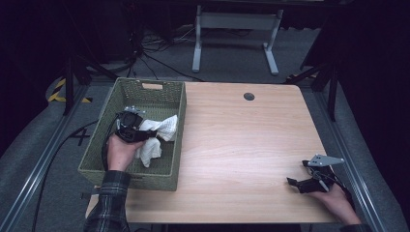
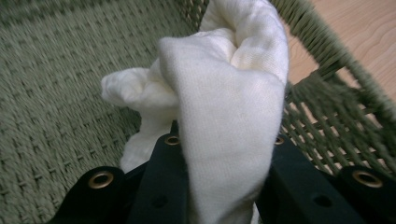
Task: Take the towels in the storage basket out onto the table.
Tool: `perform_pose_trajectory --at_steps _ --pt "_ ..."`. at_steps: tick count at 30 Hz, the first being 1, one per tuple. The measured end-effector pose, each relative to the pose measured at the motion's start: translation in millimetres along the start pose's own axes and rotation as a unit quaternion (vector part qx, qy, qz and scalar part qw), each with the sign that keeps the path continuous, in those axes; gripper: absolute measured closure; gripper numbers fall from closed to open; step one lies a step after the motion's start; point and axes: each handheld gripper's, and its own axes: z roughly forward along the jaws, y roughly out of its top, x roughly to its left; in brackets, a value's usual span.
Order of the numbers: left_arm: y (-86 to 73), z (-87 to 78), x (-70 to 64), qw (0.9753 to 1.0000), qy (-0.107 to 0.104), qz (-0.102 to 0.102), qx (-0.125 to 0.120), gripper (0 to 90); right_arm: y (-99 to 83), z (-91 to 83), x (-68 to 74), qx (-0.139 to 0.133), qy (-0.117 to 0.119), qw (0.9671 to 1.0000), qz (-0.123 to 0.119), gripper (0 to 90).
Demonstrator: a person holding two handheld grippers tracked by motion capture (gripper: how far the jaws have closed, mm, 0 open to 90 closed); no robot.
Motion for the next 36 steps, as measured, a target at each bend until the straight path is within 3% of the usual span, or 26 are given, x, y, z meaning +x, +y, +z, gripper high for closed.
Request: perform_pose_trajectory --at_steps 12,15,28,36 --pt "17.2 -28.1 -19.7 0.9974 -0.005 0.026 -0.066 81.2 0.1 -0.2 -0.1 0.001 0.0 1.0 0.0 0.0" --pt "22.4 -33.3 -24.0 0.997 -0.006 0.027 -0.072 81.3 0.0 -0.3 -0.2 0.001 0.001 1.0 0.0 0.0" --pt "56.8 -57.7 -49.3 0.9898 -0.036 0.055 -0.126 81.6 0.1 -0.2 0.0 0.001 0.001 1.0 0.0 0.0" --pt "71.5 -64.5 -66.4 0.9849 -0.062 0.074 -0.144 81.9 0.1 -0.2 0.0 0.001 0.001 1.0 0.0 0.0"
